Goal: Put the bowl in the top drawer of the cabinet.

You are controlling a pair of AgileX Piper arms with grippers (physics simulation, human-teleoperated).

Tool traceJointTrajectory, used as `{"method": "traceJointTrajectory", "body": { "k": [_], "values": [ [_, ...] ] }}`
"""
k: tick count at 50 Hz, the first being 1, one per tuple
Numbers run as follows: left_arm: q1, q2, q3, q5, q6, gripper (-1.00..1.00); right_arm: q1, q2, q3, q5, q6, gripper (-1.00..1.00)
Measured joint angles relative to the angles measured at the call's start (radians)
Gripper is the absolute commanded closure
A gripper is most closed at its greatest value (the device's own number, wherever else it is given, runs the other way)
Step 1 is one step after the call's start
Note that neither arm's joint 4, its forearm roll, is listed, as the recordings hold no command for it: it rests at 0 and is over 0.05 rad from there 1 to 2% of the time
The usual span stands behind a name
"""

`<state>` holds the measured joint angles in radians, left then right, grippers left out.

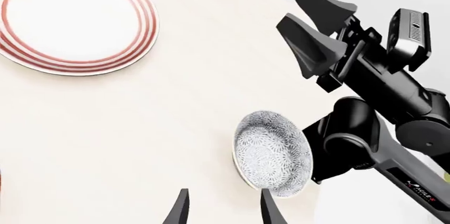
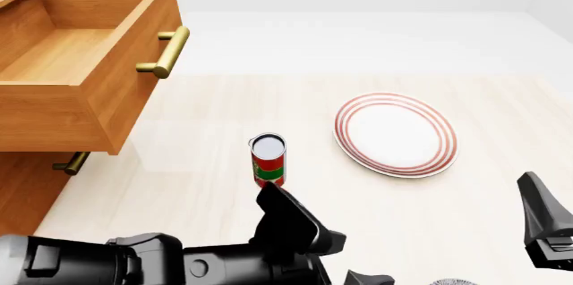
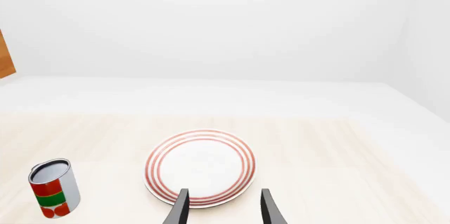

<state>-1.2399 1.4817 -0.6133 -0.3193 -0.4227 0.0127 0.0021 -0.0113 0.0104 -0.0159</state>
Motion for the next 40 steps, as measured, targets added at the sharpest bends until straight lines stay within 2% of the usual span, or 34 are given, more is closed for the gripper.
{"method": "traceJointTrajectory", "body": {
  "k": [40],
  "values": [
    [-0.026,0.143,-0.048,-0.057,-0.146,-1.0,0.001,0.0,0.002,-0.002,0.0,-1.0]
  ]
}}
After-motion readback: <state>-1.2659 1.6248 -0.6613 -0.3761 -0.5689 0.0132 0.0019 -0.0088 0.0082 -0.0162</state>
